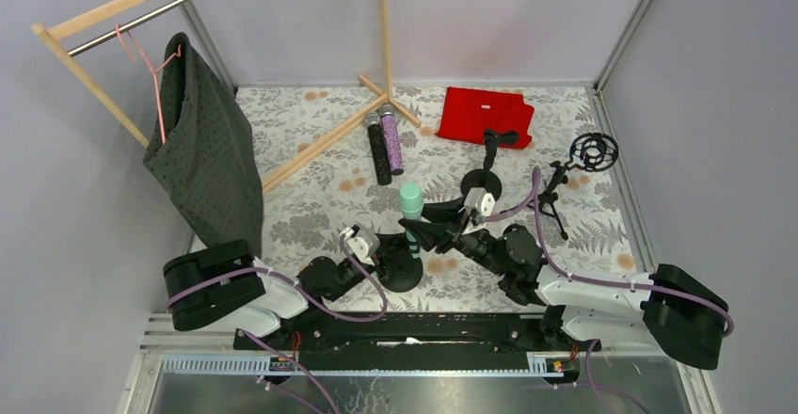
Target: Attach the microphones to the stand
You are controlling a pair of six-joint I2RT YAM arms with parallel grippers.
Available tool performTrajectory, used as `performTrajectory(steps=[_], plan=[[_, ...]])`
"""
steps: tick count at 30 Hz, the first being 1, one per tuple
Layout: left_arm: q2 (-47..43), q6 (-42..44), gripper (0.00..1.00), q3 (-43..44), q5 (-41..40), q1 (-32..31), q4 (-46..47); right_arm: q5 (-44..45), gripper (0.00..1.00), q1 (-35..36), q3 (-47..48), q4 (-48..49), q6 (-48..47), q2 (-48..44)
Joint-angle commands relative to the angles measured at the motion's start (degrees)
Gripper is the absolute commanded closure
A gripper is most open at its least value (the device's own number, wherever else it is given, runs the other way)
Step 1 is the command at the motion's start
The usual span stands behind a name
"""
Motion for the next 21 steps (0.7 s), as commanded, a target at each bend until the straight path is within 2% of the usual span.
performTrajectory(steps=[1,8,15,21], plan=[[1.16,-0.53,0.99,0.44,0.32,0.35,-4.18,-3.43,1.0,3.07,-5.6,-27.67,3.58,1.51],[1.82,-0.92,1.0,0.19,-0.55,0.39,-2.99,-3.23,1.0,3.07,-2.22,-31.17,0.7,0.93],[1.62,-2.17,1.0,-1.17,-4.63,0.38,-0.46,-2.01,1.0,3.4,-6.3,-26.28,3.17,3.19],[2.24,-1.82,1.0,-1.67,-4.74,0.38,1.45,-1.49,1.0,3.69,-7.37,-23.61,3.06,6.3]])
